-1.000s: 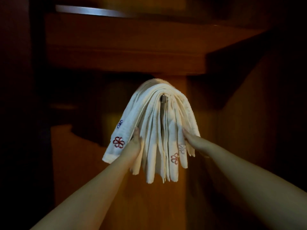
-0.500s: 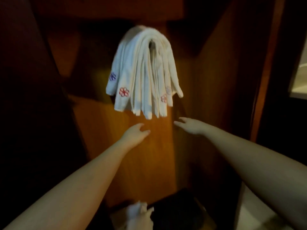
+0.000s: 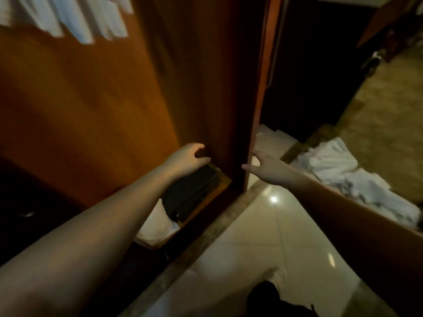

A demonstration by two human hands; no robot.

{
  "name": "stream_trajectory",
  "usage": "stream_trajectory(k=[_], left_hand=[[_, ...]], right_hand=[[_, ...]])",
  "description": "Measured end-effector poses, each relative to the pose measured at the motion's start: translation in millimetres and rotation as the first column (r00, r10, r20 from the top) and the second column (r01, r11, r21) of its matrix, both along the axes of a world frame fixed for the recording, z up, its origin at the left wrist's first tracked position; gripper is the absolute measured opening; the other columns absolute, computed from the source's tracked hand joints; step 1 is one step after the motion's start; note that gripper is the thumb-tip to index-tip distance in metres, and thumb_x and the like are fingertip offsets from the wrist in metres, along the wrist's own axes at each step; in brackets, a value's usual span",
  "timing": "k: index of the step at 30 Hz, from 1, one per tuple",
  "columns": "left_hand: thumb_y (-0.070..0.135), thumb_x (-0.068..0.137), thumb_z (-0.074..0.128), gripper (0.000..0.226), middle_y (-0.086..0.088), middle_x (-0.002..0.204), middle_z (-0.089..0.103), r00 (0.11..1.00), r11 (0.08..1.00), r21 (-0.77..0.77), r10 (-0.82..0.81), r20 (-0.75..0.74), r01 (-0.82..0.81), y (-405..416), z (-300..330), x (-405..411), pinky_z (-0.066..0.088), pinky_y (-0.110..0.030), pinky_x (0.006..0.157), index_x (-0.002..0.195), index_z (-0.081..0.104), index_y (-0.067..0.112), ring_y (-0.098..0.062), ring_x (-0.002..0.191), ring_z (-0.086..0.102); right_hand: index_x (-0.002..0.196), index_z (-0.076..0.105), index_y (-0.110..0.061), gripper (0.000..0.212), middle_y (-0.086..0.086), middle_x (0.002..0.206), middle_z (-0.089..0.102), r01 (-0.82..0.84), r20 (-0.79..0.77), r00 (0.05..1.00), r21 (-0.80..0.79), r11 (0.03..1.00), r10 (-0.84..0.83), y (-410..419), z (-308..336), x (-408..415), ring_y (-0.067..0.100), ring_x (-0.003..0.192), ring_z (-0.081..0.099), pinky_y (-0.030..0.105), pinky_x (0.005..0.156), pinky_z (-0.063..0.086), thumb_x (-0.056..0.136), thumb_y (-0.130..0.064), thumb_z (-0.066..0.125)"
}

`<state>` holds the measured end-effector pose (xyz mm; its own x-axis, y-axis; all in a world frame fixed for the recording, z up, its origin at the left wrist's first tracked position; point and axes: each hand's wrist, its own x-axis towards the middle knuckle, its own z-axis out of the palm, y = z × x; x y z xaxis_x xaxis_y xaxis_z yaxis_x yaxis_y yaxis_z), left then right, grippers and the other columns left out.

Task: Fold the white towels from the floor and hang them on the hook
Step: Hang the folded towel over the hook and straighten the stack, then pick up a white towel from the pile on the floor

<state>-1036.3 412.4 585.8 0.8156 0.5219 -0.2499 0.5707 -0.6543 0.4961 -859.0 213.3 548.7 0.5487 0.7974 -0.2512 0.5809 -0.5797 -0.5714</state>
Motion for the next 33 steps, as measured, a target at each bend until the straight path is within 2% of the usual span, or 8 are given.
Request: stream_trajectory(k=[2, 6, 13, 19, 24, 27, 30, 33], left_hand=[[0.047, 0.098, 0.057, 0.062, -0.004, 0.159, 0.036, 0.998, 0.998, -0.045, -0.042, -0.04, 0.04, -21, -30, 29, 0.032, -0.03, 0.099, 0.152, 0.037, 0.023, -0.024, 0.143, 0.037], [0.047, 0.097, 0.058, 0.061, 0.0, 0.158, 0.038, 0.997, 0.983, -0.18, -0.043, -0.058, 0.032, -62, -78, 100, 0.035, -0.032, 0.098, 0.152, 0.038, 0.028, -0.023, 0.142, 0.039], [0.045, 0.096, 0.061, 0.059, -0.002, 0.153, 0.044, 0.987, 0.949, -0.315, -0.08, -0.139, 0.032, -130, -146, 234, 0.037, -0.03, 0.091, 0.15, 0.043, 0.026, -0.023, 0.138, 0.044], [0.045, 0.094, 0.063, 0.06, -0.004, 0.149, 0.049, 0.962, 0.935, -0.341, -0.178, -0.209, 0.098, -162, -192, 337, 0.038, -0.029, 0.09, 0.148, 0.046, 0.024, -0.024, 0.134, 0.049], [0.043, 0.095, 0.062, 0.061, -0.007, 0.154, 0.044, 0.922, 0.92, -0.345, -0.283, -0.263, 0.184, -182, -227, 418, 0.038, -0.036, 0.107, 0.149, 0.044, 0.021, -0.026, 0.14, 0.042], [0.039, 0.097, 0.062, 0.06, -0.007, 0.155, 0.043, 0.891, 0.903, -0.366, -0.344, -0.297, 0.226, -191, -254, 466, 0.036, -0.029, 0.104, 0.15, 0.044, 0.019, -0.026, 0.14, 0.042], [0.035, 0.098, 0.061, 0.058, -0.007, 0.156, 0.041, 0.871, 0.887, -0.386, -0.383, -0.307, 0.254, -196, -283, 521, 0.034, -0.028, 0.101, 0.15, 0.044, 0.016, -0.025, 0.141, 0.041], [0.036, 0.099, 0.058, 0.058, -0.006, 0.157, 0.04, 0.834, 0.861, -0.42, -0.44, -0.332, 0.287, -198, -316, 587, 0.036, -0.033, 0.107, 0.15, 0.042, 0.015, -0.025, 0.141, 0.041]], right_hand=[[0.155, 0.033, -0.014, 0.075, 0.01, 0.159, 0.037, 0.098, -0.04, 0.994, -0.034, 0.995, -0.099, -34, -34, 15, 0.027, 0.143, 0.038, 0.033, 0.112, 0.03, 0.096, -0.052, 0.059], [0.156, 0.032, -0.014, 0.078, 0.009, 0.161, 0.035, 0.253, -0.085, 0.961, -0.111, 0.961, -0.263, -95, -92, 54, 0.028, 0.145, 0.036, 0.04, 0.116, 0.03, 0.095, -0.058, 0.056], [0.157, 0.027, -0.016, 0.079, 0.004, 0.163, 0.03, 0.369, -0.164, 0.896, -0.24, 0.898, -0.412, -179, -152, 147, 0.026, 0.144, 0.037, 0.041, 0.113, 0.033, 0.096, -0.061, 0.051], [0.156, 0.03, -0.015, 0.078, 0.005, 0.162, 0.032, 0.394, -0.166, 0.87, -0.333, 0.856, -0.465, -228, -182, 222, 0.027, 0.144, 0.037, 0.042, 0.116, 0.034, 0.096, -0.058, 0.052], [0.156, 0.031, -0.015, 0.074, 0.004, 0.163, 0.03, 0.353, -0.094, 0.9, -0.412, 0.84, -0.425, -248, -208, 281, 0.024, 0.149, 0.028, 0.043, 0.119, 0.023, 0.098, -0.056, 0.051], [0.157, 0.031, -0.016, 0.073, 0.005, 0.164, 0.028, 0.325, -0.115, 0.902, -0.453, 0.83, -0.416, -254, -232, 317, 0.024, 0.15, 0.025, 0.046, 0.121, 0.02, 0.099, -0.056, 0.05], [0.157, 0.03, -0.017, 0.073, 0.003, 0.164, 0.026, 0.318, -0.134, 0.884, -0.529, 0.787, -0.447, -258, -261, 360, 0.023, 0.15, 0.024, 0.052, 0.121, 0.019, 0.099, -0.057, 0.048], [0.153, 0.035, -0.016, 0.069, 0.004, 0.16, 0.034, 0.357, -0.104, 0.854, -0.596, 0.72, -0.509, -261, -294, 410, 0.025, 0.146, 0.031, 0.048, 0.119, 0.022, 0.099, -0.055, 0.049]])
